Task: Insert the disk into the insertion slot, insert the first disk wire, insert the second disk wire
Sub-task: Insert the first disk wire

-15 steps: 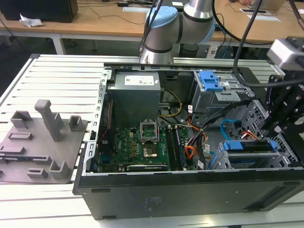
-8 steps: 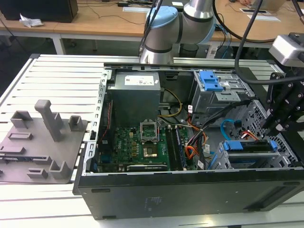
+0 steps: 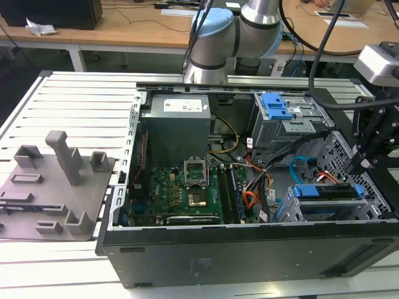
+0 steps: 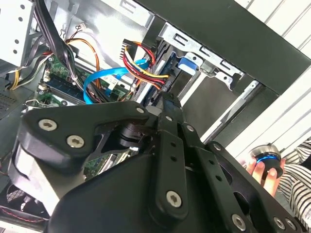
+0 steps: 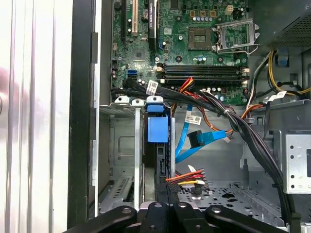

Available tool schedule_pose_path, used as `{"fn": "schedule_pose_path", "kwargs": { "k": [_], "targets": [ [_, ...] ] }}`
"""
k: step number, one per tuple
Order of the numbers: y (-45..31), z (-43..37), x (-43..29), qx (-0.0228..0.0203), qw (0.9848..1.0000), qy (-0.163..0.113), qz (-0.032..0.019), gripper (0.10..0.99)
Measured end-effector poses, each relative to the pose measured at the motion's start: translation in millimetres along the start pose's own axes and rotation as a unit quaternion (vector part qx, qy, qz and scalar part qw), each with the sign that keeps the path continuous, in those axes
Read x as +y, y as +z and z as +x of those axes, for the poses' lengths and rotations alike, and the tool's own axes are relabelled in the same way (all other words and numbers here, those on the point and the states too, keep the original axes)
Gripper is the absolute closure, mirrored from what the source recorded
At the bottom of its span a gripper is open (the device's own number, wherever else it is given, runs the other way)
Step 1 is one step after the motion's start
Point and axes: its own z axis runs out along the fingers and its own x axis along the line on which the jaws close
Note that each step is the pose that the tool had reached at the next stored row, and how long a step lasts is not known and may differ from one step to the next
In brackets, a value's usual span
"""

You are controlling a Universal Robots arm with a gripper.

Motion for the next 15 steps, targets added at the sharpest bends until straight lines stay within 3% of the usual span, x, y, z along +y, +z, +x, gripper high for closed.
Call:
{"fn": "schedule_pose_path", "kwargs": {
  "k": [10,15],
  "targets": [
    [-0.7,0.0,0.9,0.0001,1.0,0.0,0.0,0.98],
    [0.9,0.0,20.4,0.0,1.0,0.0,0.0,0.98]
  ]
}}
